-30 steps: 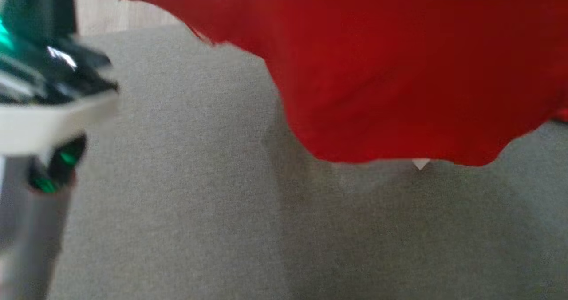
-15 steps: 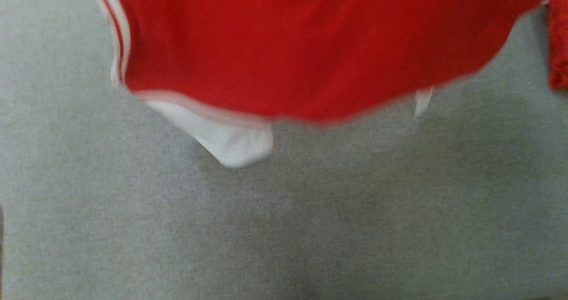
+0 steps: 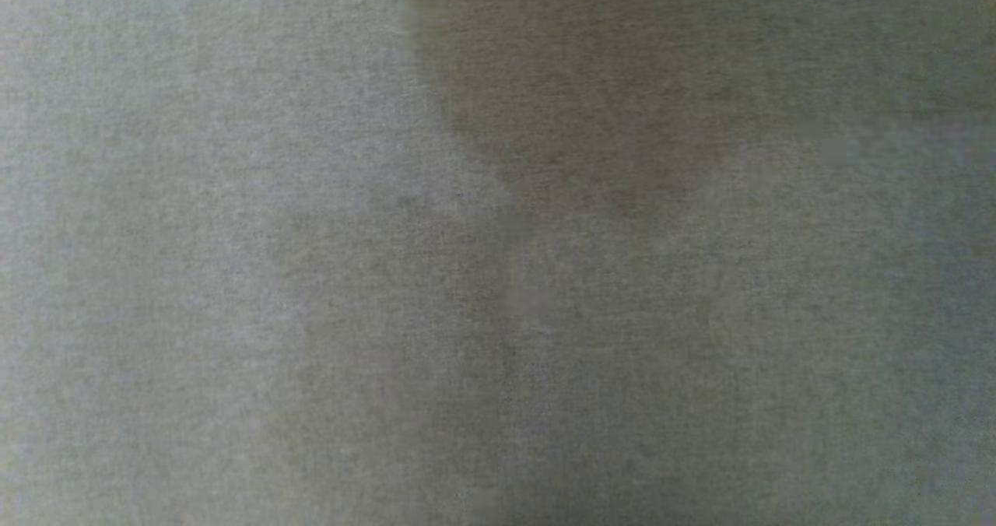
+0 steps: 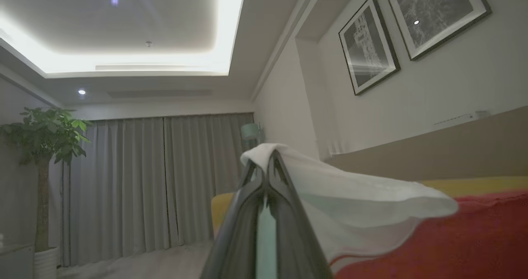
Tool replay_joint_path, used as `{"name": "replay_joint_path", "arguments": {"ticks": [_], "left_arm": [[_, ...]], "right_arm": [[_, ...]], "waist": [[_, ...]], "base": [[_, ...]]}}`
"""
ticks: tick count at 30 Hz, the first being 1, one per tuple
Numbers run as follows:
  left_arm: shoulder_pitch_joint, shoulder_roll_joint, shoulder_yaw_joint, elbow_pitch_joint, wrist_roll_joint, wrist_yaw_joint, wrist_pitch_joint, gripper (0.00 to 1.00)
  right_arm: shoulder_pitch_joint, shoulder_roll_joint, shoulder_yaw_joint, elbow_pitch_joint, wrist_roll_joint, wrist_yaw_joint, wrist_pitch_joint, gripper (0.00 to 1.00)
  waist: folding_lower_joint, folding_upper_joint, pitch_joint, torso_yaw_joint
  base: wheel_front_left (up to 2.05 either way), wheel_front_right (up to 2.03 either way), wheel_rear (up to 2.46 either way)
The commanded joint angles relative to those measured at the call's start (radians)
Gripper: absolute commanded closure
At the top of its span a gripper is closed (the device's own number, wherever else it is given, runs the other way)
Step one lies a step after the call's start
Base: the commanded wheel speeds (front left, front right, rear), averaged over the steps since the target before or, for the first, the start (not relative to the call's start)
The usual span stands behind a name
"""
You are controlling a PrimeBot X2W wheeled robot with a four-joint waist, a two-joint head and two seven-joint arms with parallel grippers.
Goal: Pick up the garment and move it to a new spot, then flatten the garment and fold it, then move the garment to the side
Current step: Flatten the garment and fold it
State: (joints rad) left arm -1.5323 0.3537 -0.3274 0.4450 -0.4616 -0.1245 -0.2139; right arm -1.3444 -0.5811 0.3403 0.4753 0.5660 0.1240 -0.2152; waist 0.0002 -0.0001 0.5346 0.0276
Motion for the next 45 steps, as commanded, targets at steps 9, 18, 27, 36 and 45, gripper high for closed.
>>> {"name": "replay_joint_path", "arguments": {"ticks": [9, 18, 27, 36, 45], "left_arm": [[0.595, 0.082, -0.013, -0.234, -0.084, 0.01, -0.044, 1.0], [1.173, 0.052, 0.001, -0.474, -0.051, 0.093, -0.048, 1.0], [1.556, 0.015, 0.023, -0.571, -0.056, 0.156, -0.048, 1.0], [1.573, 0.021, 0.01, -0.577, -0.071, 0.134, -0.025, 1.0], [1.289, 0.019, 0.02, -0.49, -0.104, 0.075, 0.042, 1.0]], "right_arm": [[0.348, -0.061, 0.102, 0.04, 0.073, 0.007, -0.034, 1.0], [0.816, -0.114, -0.008, -0.068, 0.073, 0.007, -0.046, 1.0], [1.229, -0.052, -0.129, -0.273, -0.005, 0.007, -0.046, 1.0], [1.303, -0.029, -0.134, -0.349, 0.039, 0.007, -0.008, 1.0], [1.108, -0.023, -0.079, -0.289, 0.081, 0.007, 0.04, 1.0]], "waist": [[-0.0002, 0.0001, -0.021, 0.05], [-0.0002, 0.0001, -0.127, 0.053], [-0.0002, 0.0001, -0.213, 0.019], [-0.0002, 0.0001, -0.197, 0.009], [-0.0002, 0.0001, -0.123, 0.007]], "base": [[0.0, 0.0, 0.0], [0.0, 0.0, 0.0], [0.0, 0.0, 0.0], [0.0, 0.0, 0.0], [0.0, 0.0, 0.0]]}}
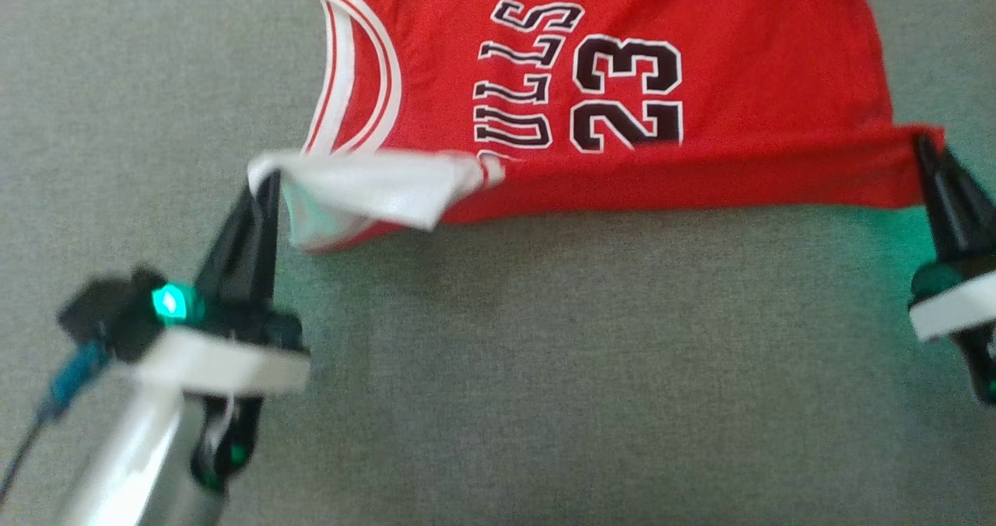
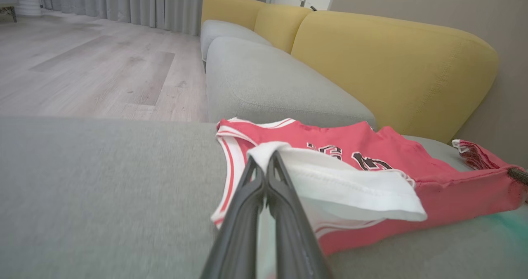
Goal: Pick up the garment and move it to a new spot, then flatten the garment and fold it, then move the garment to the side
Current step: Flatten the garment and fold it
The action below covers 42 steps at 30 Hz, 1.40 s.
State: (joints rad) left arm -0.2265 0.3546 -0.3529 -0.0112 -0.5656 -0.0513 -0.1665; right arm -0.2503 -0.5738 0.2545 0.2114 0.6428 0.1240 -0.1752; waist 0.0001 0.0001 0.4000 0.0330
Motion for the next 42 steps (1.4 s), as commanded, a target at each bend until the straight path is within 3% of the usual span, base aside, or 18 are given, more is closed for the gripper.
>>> {"name": "replay_joint_path", "arguments": {"ticks": [1, 4, 9, 10, 11, 12, 15, 21, 29, 33, 38, 40, 42], "left_arm": [[-0.057, 0.017, 0.045, -0.02, -0.001, -0.004, 0.001, 1.0], [-0.253, 0.009, 0.033, 0.067, -0.01, -0.032, 0.049, 1.0], [-0.408, 0.0, 0.019, 0.181, -0.016, -0.05, 0.078, 1.0], [-0.427, -0.002, 0.017, 0.203, -0.017, -0.051, 0.083, 1.0], [-0.442, -0.004, 0.014, 0.222, -0.018, -0.052, 0.085, 0.63], [-0.453, -0.007, 0.013, 0.237, -0.017, -0.053, 0.08, 0.0], [-0.457, -0.005, 0.002, 0.259, 0.006, -0.055, 0.041, 0.0], [-0.329, 0.013, -0.022, 0.267, 0.097, 0.038, -0.028, 0.0], [-0.217, -0.005, -0.033, 0.329, 0.1, 0.132, 0.021, 0.0], [-0.201, -0.011, -0.052, 0.353, 0.101, 0.143, 0.06, 0.0], [-0.187, -0.02, -0.084, 0.361, 0.094, 0.124, 0.097, 0.01], [-0.181, -0.019, -0.094, 0.364, 0.092, 0.121, 0.118, 0.47], [-0.175, -0.016, -0.107, 0.364, 0.088, 0.112, 0.142, 0.71]], "right_arm": [[-0.011, -0.033, 0.011, -0.015, 0.005, 0.007, 0.003, 1.0], [-0.13, -0.038, 0.032, 0.036, 0.004, 0.007, 0.024, 1.0], [-0.238, -0.028, 0.073, 0.088, 0.004, 0.007, 0.032, 1.0], [-0.257, -0.023, 0.083, 0.099, 0.005, 0.007, 0.032, 0.62], [-0.273, -0.017, 0.093, 0.111, 0.004, 0.007, 0.028, 0.0], [-0.287, -0.011, 0.099, 0.122, 0.004, 0.007, 0.018, 0.0], [-0.309, 0.004, 0.116, 0.147, 0.001, 0.007, -0.015, 0.0], [-0.282, 0.027, 0.115, 0.155, 0.01, 0.007, -0.074, 0.0], [-0.239, 0.043, 0.105, 0.156, 0.013, 0.007, -0.085, 0.0], [-0.235, 0.046, 0.101, 0.157, 0.014, 0.007, -0.086, 0.0], [-0.23, 0.05, 0.087, 0.159, 0.011, 0.007, -0.086, 0.0], [-0.227, 0.051, 0.085, 0.165, 0.01, 0.007, -0.086, 0.0], [-0.224, 0.053, 0.085, 0.176, 0.011, 0.007, -0.086, 0.0]], "waist": [[-0.0001, -0.0001, 0.022, 0.001], [-0.0001, -0.0001, 0.07, -0.001], [-0.0001, -0.0001, 0.107, -0.014], [-0.0001, -0.0001, 0.112, -0.018], [-0.0001, -0.0001, 0.115, -0.02], [-0.0001, -0.0001, 0.117, -0.022], [-0.0001, -0.0001, 0.117, -0.028], [-0.0001, -0.0001, 0.093, -0.033], [-0.0001, -0.0001, 0.082, -0.045], [-0.0001, -0.0001, 0.082, -0.05], [-0.0001, -0.0001, 0.08, -0.052], [-0.0001, -0.0001, 0.077, -0.05], [-0.0001, -0.0001, 0.074, -0.047]], "base": [[0.0, 0.0, 0.0], [0.0, 0.0, 0.0], [0.0, 0.0, 0.0], [0.0, 0.0, 0.0], [0.0, 0.0, 0.0], [0.0, 0.0, 0.0], [0.0, 0.0, 0.0], [0.0, 0.0, 0.0], [0.0, 0.0, 0.0], [0.0, 0.0, 0.0], [0.0, 0.0, 0.0], [0.0, 0.0, 0.0], [0.0, 0.0, 0.0]]}}
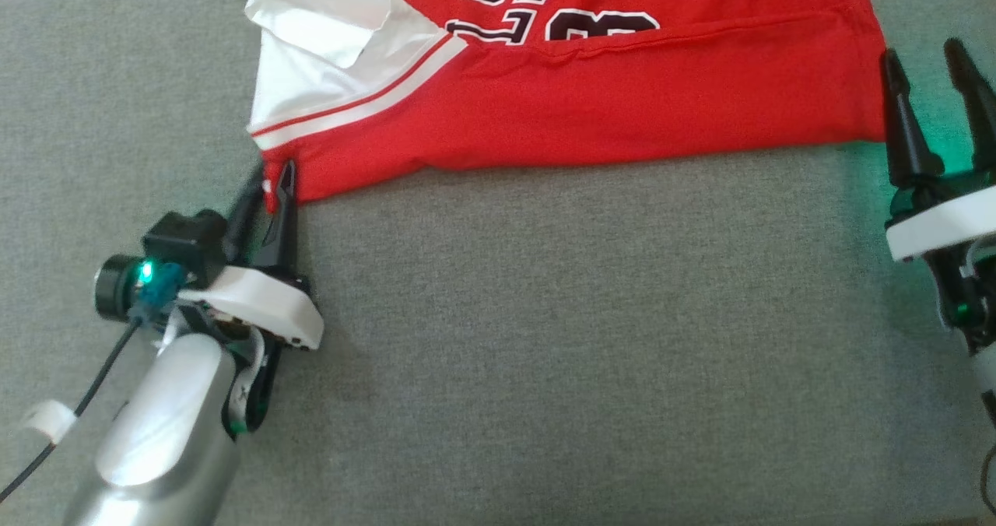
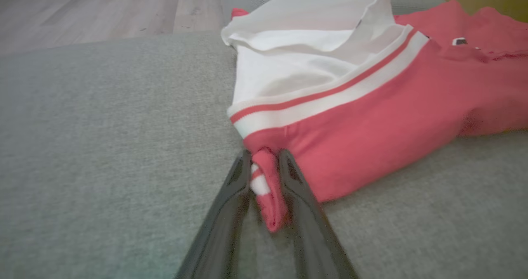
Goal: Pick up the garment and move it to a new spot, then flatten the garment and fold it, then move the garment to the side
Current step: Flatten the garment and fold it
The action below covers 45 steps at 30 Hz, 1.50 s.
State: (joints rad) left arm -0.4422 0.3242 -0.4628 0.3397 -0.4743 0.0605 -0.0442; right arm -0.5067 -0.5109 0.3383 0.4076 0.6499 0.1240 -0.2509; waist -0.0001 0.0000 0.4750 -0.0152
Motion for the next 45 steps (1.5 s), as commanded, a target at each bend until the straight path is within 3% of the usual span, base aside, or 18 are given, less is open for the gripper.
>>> {"name": "replay_joint_path", "arguments": {"ticks": [1, 2, 16, 17, 19, 27, 36, 45], "left_arm": [[0.043, 0.015, -0.003, 0.009, -0.005, -0.005, 0.029, 0.92], [0.045, 0.017, -0.006, 0.004, -0.008, -0.009, 0.035, 1.0], [0.04, 0.067, 0.003, -0.092, 0.013, 0.001, -0.007, 1.0], [0.039, 0.07, 0.003, -0.095, 0.016, 0.002, -0.009, 1.0], [0.037, 0.074, 0.002, -0.098, 0.017, 0.002, -0.01, 1.0], [0.066, 0.091, -0.012, -0.109, 0.023, -0.002, -0.027, 1.0], [0.215, 0.099, -0.043, -0.181, 0.011, 0.02, -0.031, 1.0], [0.418, 0.089, -0.083, -0.288, -0.008, 0.076, -0.041, 1.0]], "right_arm": [[0.033, -0.009, 0.002, -0.013, 0.005, 0.007, -0.011, 0.0], [0.034, -0.007, 0.003, -0.005, 0.008, 0.007, -0.011, 0.0], [-0.016, 0.045, 0.064, 0.2, 0.091, 0.007, 0.046, 0.0], [-0.02, 0.047, 0.077, 0.21, 0.098, 0.007, 0.06, 0.24], [-0.028, 0.046, 0.104, 0.219, 0.11, 0.007, 0.074, 1.0], [-0.003, -0.033, 0.142, 0.241, 0.099, 0.007, 0.045, 1.0], [0.156, -0.137, 0.137, 0.179, 0.061, 0.007, 0.034, 1.0], [0.398, -0.154, 0.01, 0.057, 0.005, 0.007, 0.023, 1.0]], "waist": [[0.0001, 0.0, -0.002, 0.003], [0.0001, 0.0, -0.004, 0.004], [0.0001, 0.0, -0.037, 0.027], [0.0001, 0.0, -0.038, 0.027], [0.0001, 0.0, -0.043, 0.028], [0.0001, 0.0, -0.101, 0.033], [0.0001, 0.0, -0.172, 0.032], [0.0001, 0.0, -0.194, 0.03]], "base": [[0.0, 0.0, 0.0], [0.0, 0.0, 0.0], [0.0, 0.0, 0.0], [0.0, 0.0, 0.0], [0.0, 0.0, 0.0], [0.0, 0.0, 0.0], [0.0, 0.0, 0.0], [0.0, 0.0, 0.0]]}}
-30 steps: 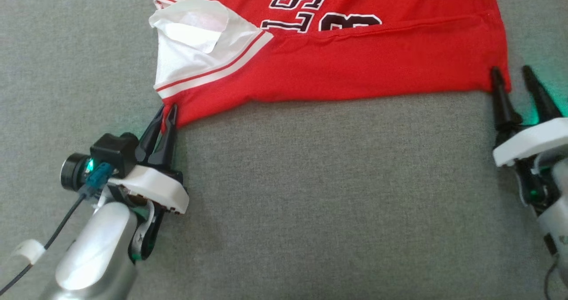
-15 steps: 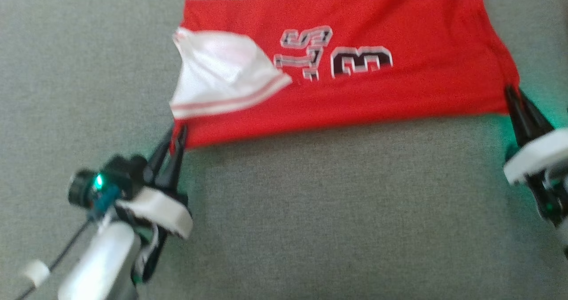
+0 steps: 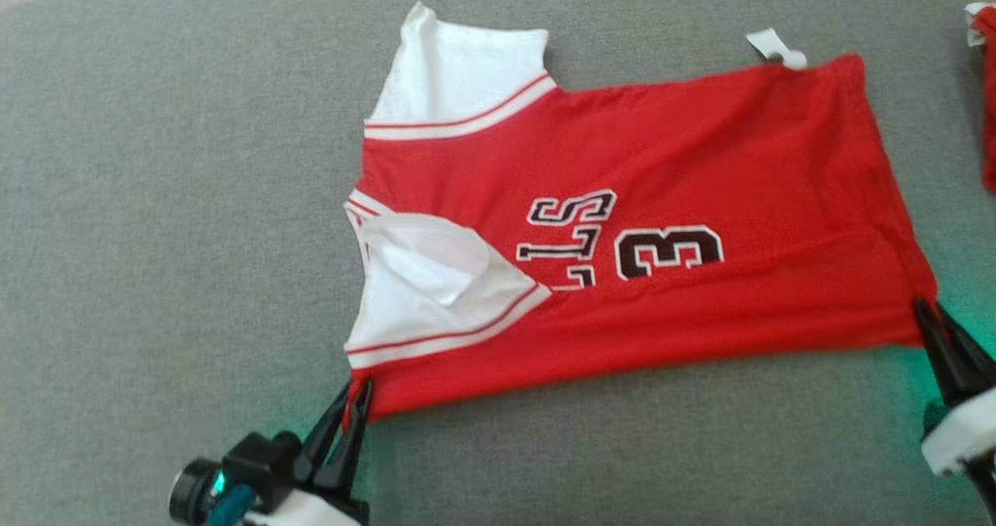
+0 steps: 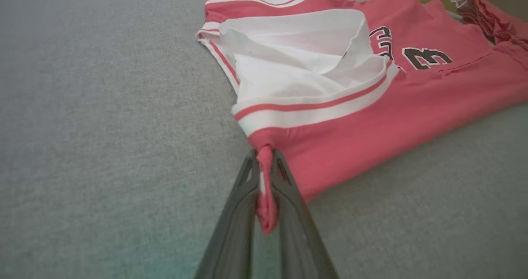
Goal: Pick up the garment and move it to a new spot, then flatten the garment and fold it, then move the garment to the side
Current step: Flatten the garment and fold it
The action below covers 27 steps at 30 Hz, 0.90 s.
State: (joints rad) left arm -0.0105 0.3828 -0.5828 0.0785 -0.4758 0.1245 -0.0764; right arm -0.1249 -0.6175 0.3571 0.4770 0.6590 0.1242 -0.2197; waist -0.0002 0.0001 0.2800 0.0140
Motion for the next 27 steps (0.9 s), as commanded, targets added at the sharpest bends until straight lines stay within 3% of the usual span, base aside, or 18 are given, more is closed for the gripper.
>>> {"name": "replay_joint_path", "arguments": {"ticks": [1, 2, 3, 4, 5, 10, 15, 17, 19, 20, 23, 27], "left_arm": [[-0.003, 0.03, 0.035, -0.035, -0.01, 0.014, -0.008, 1.0], [0.004, 0.03, 0.034, -0.04, -0.012, 0.016, -0.007, 1.0], [0.009, 0.031, 0.033, -0.043, -0.015, 0.017, -0.005, 1.0], [0.01, 0.032, 0.033, -0.044, -0.017, 0.018, -0.001, 0.74], [0.007, 0.034, 0.032, -0.043, -0.017, 0.019, 0.007, 0.02], [-0.062, 0.056, 0.042, -0.074, 0.001, 0.016, 0.032, 0.0], [-0.285, 0.126, 0.073, -0.143, 0.047, -0.031, 0.121, 0.0], [-0.417, 0.146, 0.081, -0.148, 0.037, -0.085, 0.193, 0.0], [-0.626, 0.171, 0.08, -0.097, 0.008, -0.183, 0.321, 0.0], [-0.692, 0.173, 0.077, -0.07, -0.011, -0.205, 0.366, 0.0], [-0.87, 0.175, 0.047, 0.035, -0.082, -0.242, 0.523, 0.0], [-1.047, 0.192, -0.013, 0.169, -0.166, -0.254, 0.715, 0.0]], "right_arm": [[0.038, -0.043, -0.026, -0.027, -0.012, 0.007, -0.002, 1.0], [0.058, -0.037, -0.043, -0.041, -0.02, 0.007, 0.007, 0.77], [0.075, -0.031, -0.06, -0.055, -0.028, 0.007, 0.016, 0.11], [0.088, -0.024, -0.078, -0.07, -0.036, 0.007, 0.023, 0.0], [0.098, -0.016, -0.097, -0.084, -0.047, 0.007, 0.028, 0.0], [0.114, 0.011, -0.17, -0.185, -0.104, 0.007, 0.047, 0.0], [0.09, 0.04, -0.232, -0.283, -0.166, 0.007, 0.074, 0.0], [0.072, 0.051, -0.243, -0.319, -0.186, 0.007, 0.091, 0.0], [0.033, 0.066, -0.236, -0.368, -0.209, 0.007, 0.114, 0.0], [0.017, 0.072, -0.229, -0.381, -0.215, 0.007, 0.121, 0.0], [-0.025, 0.083, -0.206, -0.405, -0.226, 0.007, 0.132, 0.0], [-0.071, 0.102, -0.173, -0.413, -0.232, 0.007, 0.138, 0.0]], "waist": [[0.0002, -0.0001, 0.001, 0.002], [0.0002, -0.0001, 0.0, 0.002], [0.0002, -0.0001, 0.001, 0.002], [0.0002, -0.0001, 0.001, 0.002], [0.0002, -0.0001, 0.001, 0.002], [0.0002, -0.0001, 0.012, -0.007], [0.0002, -0.0001, 0.062, -0.022], [0.0002, -0.0001, 0.093, -0.032], [0.0002, -0.0001, 0.144, -0.063], [0.0002, -0.0001, 0.161, -0.076], [0.0002, -0.0001, 0.207, -0.112], [0.0002, -0.0001, 0.255, -0.165]], "base": [[0.0, 0.0, 0.0], [0.0, 0.0, 0.0], [0.0, 0.0, 0.0], [0.0, 0.0, 0.0], [0.0, 0.0, 0.0], [0.0, 0.0, 0.0], [0.0, 0.0, 0.0], [0.0, 0.0, 0.0], [0.0, 0.0, 0.0], [0.0, 0.0, 0.0], [0.0, 0.0, 0.0], [0.0, 0.0, 0.0]]}}
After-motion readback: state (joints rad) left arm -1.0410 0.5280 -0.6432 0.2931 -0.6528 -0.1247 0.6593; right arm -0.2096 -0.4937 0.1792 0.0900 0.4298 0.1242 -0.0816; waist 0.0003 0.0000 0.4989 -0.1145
